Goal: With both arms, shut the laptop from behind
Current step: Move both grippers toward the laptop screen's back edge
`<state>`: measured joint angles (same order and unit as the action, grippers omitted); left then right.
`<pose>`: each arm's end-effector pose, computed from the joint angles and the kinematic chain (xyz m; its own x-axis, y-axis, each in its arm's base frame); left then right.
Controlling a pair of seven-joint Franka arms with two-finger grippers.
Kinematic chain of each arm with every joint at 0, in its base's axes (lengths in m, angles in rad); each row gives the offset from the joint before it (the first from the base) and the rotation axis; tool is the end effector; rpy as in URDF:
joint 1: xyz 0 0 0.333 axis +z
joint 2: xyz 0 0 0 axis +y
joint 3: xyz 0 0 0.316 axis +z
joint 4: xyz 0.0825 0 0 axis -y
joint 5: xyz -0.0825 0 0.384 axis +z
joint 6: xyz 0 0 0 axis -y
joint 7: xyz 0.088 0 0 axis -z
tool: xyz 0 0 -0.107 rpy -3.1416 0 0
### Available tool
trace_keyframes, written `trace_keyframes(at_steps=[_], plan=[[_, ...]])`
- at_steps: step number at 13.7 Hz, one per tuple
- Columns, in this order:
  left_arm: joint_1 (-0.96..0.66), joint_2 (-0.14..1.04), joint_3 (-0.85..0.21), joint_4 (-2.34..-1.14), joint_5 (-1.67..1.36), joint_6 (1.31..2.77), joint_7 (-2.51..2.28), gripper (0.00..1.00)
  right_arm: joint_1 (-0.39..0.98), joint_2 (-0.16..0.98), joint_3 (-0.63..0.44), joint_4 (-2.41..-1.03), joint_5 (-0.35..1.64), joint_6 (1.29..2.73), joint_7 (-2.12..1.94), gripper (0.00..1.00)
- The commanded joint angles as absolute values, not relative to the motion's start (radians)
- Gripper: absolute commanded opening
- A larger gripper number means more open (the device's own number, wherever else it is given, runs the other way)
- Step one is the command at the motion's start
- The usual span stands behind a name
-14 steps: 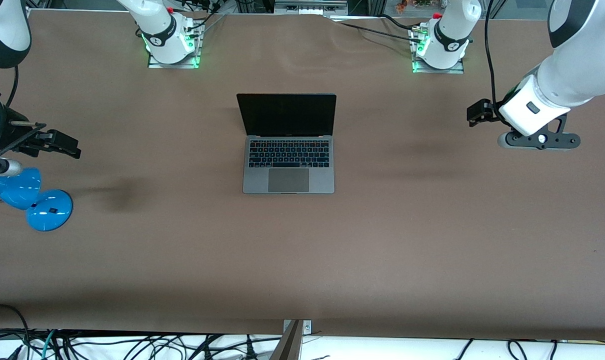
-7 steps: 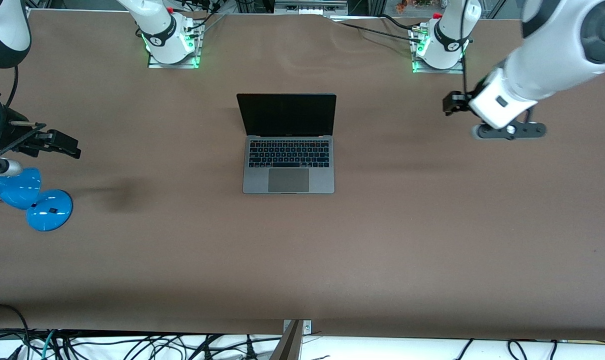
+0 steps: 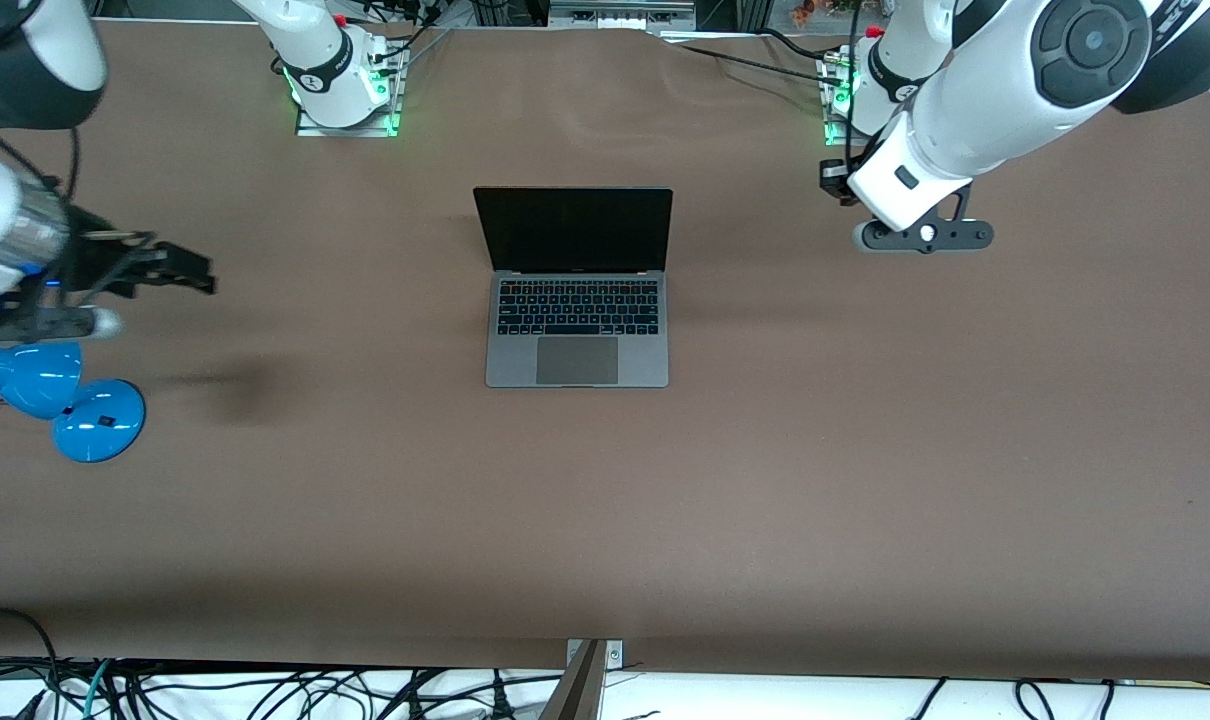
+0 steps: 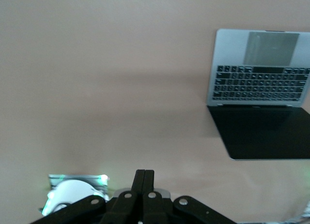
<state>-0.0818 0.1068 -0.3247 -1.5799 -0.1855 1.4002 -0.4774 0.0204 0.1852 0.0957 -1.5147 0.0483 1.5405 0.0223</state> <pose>0.5089 -0.2340 0.5542 0.9385 0.0466 -0.3422 0.0738 -0.9950 0.0669 0.5963 0.0702 0.5419 0.9827 0.0949 -0.1592 0.0860 -0.9944 -0.0619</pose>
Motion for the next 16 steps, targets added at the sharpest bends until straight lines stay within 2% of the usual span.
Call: trace_keyframes(at_steps=[1,4,8,9,10,12,16], plan=[[-0.083,0.127,-0.366,-1.582,-0.244,1.401,-0.567,0.0,0.099,0.209,0.097,-1.493,0.081,1.506,0.037,0.99],[-0.121,0.164,-0.374,-1.583,-0.301,1.407,-0.662,0.0,0.155,0.225,0.095,-1.494,0.179,1.508,0.125,0.98],[-0.201,0.216,-0.376,-1.588,-0.301,1.422,-0.742,0.0,0.286,0.248,0.095,-1.502,0.187,1.505,0.318,0.93],[-0.221,0.236,-0.376,-1.588,-0.301,1.424,-0.753,0.0,0.314,0.259,0.097,-1.508,0.187,1.5,0.366,0.8],[-0.233,0.253,-0.376,-1.589,-0.301,1.424,-0.753,0.0,0.348,0.267,0.097,-1.505,0.199,1.482,0.42,0.76],[-0.252,0.285,-0.376,-1.589,-0.301,1.424,-0.755,0.0,0.379,0.296,0.097,-1.505,0.283,1.465,0.506,0.53],[-0.293,0.331,-0.376,-1.591,-0.301,1.436,-0.764,0.0,0.429,0.325,0.097,-1.511,0.321,1.413,0.571,0.35]])
